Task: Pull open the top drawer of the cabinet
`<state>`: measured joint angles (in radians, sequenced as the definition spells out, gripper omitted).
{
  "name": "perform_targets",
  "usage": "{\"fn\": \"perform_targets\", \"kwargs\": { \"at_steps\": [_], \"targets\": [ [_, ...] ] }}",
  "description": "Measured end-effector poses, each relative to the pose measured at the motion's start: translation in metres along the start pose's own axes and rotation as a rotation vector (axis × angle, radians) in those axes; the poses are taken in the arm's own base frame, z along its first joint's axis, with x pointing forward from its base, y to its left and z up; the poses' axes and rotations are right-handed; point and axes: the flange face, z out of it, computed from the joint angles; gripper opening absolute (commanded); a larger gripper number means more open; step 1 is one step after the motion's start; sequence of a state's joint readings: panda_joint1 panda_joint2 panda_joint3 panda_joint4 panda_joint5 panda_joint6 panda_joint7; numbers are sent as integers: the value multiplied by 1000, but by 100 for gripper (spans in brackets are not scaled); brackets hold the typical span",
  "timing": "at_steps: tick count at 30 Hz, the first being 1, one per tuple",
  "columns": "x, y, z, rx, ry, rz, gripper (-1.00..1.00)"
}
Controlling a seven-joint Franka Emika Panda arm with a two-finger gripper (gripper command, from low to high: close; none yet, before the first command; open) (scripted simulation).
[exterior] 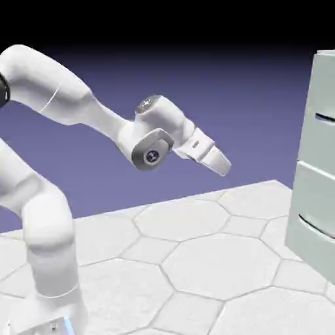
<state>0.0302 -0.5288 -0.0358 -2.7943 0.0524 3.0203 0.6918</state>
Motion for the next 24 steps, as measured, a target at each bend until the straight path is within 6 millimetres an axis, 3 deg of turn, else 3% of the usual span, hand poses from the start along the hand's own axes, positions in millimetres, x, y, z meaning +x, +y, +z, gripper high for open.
{"fn": "perform_targets", "kwargs": {
  "at_steps": [6,13,19,24],
  "targets": [
    [19,56,66,-102,-178,113,0],
    [23,133,131,-207,-333,225,0],
    [22,199,168,-276,-396,295,0],
    [27,249,185,-317,-387,323,0]
  ]
}}
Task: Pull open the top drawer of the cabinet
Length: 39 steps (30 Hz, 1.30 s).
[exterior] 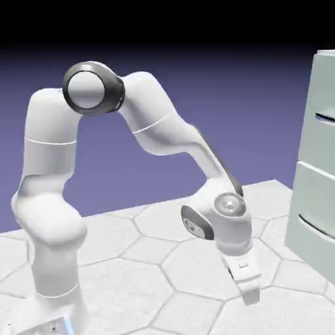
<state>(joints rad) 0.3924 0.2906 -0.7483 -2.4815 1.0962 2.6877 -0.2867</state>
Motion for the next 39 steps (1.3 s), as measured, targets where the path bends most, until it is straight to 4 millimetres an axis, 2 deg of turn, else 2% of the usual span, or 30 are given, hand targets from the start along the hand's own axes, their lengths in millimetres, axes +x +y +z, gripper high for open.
{"fn": "perform_targets", "kwargs": {
  "at_steps": [5,11,16,20,25,30,33,35,39],
  "targets": [
    [30,31,8,-17,69,0,0],
    [68,51,-6,-22,223,-69,0],
    [100,46,-34,-20,400,-194,0],
    [122,25,-65,-17,563,-342,0],
    [139,-26,-111,-11,786,-586,0],
    [134,-103,-160,0,1020,-888,0],
    [116,-160,-187,13,1163,-1093,0],
    [97,-200,-203,24,1259,-1237,0],
    [40,-285,-227,60,1452,-1541,0]
  ]
}}
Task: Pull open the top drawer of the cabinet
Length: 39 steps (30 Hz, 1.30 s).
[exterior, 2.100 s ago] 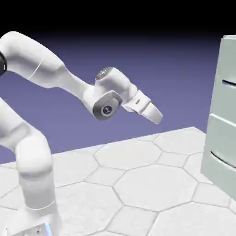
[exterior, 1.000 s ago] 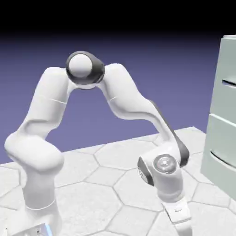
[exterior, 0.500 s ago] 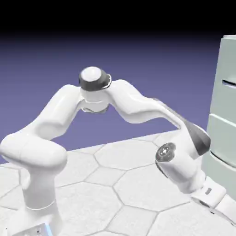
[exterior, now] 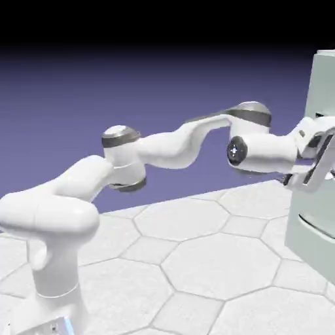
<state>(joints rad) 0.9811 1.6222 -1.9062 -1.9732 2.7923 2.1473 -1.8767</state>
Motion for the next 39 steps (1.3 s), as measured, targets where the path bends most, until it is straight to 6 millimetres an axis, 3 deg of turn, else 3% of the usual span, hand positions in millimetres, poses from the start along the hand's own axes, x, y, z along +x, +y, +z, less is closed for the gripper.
{"fn": "perform_targets", "kwargs": {
  "at_steps": [1,2,7,8,10,23,37,38,39],
  "targets": [
    [24,-13,5,19,59,-63,0],
    [24,-13,5,19,60,-64,0],
    [27,-13,48,19,59,-64,0],
    [27,-14,55,19,60,-64,-100],
    [27,-14,55,19,60,-64,-100],
    [20,-11,-66,20,57,-64,-100],
    [10,-8,-231,20,58,-64,-100],
    [9,-8,-239,20,58,-64,100],
    [9,-8,-239,19,60,-64,100]
  ]
}}
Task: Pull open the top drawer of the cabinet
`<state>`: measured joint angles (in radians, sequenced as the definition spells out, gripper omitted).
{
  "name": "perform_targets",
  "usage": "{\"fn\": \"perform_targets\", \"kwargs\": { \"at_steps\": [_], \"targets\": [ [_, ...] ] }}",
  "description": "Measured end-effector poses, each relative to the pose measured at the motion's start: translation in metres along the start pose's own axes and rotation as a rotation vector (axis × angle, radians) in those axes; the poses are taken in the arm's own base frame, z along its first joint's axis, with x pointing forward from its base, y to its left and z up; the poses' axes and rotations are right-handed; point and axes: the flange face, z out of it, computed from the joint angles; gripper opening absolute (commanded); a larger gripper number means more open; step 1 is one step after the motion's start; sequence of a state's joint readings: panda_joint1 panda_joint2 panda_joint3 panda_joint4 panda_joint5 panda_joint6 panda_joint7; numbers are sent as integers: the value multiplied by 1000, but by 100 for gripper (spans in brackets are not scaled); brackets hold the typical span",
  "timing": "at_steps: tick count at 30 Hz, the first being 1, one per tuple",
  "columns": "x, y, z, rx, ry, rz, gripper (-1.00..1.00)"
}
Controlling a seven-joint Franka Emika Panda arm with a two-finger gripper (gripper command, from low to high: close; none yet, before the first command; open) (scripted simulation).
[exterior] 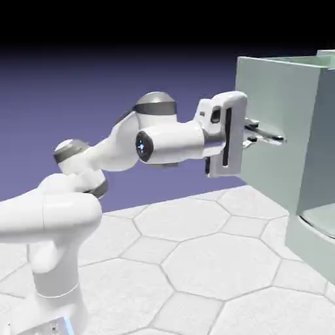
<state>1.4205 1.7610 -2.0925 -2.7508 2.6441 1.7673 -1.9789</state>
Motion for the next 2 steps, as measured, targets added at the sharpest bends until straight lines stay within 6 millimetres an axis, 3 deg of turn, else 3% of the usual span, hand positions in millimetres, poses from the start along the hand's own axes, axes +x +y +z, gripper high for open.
{"fn": "perform_targets", "kwargs": {
  "at_steps": [1,2],
  "targets": [
    [0,0,0,0,0,0,100],
    [1,1,-15,-1,0,-2,100]
  ]
}}
